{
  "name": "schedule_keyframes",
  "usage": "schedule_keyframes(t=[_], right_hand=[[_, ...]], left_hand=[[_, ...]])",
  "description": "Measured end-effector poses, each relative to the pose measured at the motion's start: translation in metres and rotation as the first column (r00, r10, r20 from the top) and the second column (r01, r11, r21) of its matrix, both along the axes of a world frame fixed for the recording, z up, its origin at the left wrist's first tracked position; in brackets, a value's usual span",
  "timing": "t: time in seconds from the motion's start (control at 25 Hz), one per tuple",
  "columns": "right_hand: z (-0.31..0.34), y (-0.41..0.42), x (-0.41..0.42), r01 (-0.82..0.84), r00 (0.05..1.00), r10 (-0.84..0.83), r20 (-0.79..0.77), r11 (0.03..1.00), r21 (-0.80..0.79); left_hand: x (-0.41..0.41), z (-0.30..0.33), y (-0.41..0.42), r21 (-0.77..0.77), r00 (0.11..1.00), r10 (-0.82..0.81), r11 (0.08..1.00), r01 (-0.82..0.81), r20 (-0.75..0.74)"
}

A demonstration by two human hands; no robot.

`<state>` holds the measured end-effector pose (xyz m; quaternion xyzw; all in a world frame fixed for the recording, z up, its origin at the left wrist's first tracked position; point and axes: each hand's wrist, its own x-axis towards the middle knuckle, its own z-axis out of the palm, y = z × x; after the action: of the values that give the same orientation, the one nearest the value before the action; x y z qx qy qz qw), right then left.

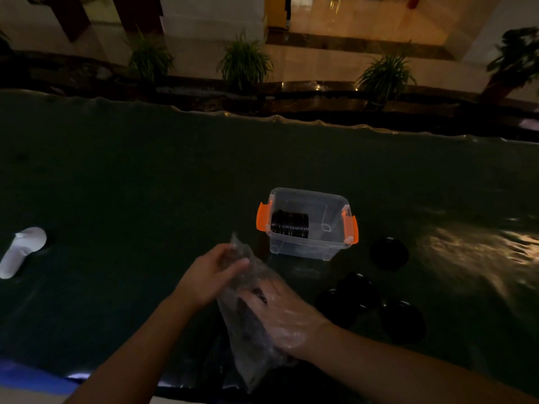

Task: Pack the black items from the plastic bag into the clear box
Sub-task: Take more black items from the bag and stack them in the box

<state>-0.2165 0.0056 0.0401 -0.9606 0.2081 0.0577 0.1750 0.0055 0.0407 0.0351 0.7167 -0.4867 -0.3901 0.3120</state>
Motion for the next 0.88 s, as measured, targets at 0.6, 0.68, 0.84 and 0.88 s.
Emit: schedule_keyframes(t=[0.6, 0.68, 0.84, 0.88], right_hand=[[0.0, 0.021, -0.038, -0.184, 0.971, 0.2, 0.129, 0.975, -0.121], [0.008, 0.009, -0.047, -0.149, 0.981, 0.161, 0.112, 0.983, -0.109], [0.033, -0.027, -0.059, -0.076, 0.995, 0.08, 0.059, 0.995, -0.061], [0.041, -0.037, -0.062, -0.055, 0.996, 0.058, 0.061, 0.997, -0.056]], left_hand=[[0.082, 0.001, -0.023, 0.055, 0.543, 0.026, 0.99, -0.133, 0.839], [0.092, -0.006, -0.019, 0.148, 0.588, -0.012, 0.972, -0.183, 0.809], [0.082, -0.007, -0.012, 0.186, 0.695, 0.075, 0.938, -0.292, 0.715], [0.075, -0.001, -0.011, 0.085, 0.674, 0.124, 0.96, -0.268, 0.728]])
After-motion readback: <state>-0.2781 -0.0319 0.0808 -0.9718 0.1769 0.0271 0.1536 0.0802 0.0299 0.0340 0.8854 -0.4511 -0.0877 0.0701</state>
